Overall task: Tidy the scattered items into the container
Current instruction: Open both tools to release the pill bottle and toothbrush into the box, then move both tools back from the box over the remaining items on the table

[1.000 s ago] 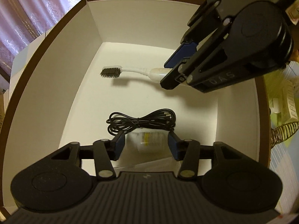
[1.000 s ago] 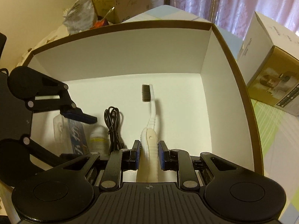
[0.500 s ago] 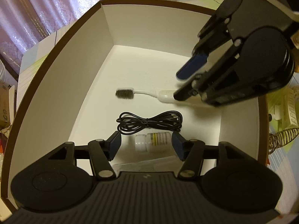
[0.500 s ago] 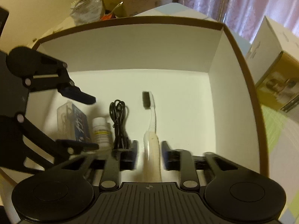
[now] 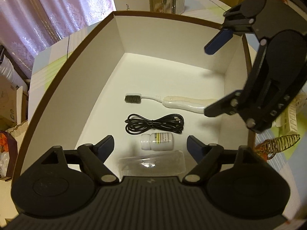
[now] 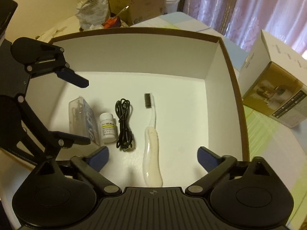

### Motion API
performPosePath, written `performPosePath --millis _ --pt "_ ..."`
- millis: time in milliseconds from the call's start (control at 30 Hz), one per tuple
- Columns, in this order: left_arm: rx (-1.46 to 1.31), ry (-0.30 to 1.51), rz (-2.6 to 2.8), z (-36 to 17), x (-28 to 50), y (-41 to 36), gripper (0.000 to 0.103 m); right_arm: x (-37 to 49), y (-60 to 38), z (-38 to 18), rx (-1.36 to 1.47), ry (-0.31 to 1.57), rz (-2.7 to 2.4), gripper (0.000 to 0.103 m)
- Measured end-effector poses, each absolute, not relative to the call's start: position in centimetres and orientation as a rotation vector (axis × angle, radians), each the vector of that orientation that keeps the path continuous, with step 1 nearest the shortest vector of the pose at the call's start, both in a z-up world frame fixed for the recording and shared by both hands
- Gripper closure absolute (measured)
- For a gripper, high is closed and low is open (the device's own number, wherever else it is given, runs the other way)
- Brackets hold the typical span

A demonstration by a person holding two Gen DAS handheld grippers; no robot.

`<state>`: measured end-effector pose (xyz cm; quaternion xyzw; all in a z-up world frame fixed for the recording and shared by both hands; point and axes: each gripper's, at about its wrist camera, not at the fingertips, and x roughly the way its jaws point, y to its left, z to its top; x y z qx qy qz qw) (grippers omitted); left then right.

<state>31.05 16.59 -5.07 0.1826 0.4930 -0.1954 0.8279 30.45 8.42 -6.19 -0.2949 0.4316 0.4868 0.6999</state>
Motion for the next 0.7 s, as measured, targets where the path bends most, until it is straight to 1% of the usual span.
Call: performPosePath --millis 200,700 --pt "0.396 1.023 -0.382 -3.6 29.9 16.4 0.01 29.0 7.8 -4.9 -0.654 0.92 1.086 0.002" --pt "0.373 0.936 -0.313 1.4 26.2 15.9 0.007 25.1 3.7 0.3 -0.569 0.797 1.094 0.002"
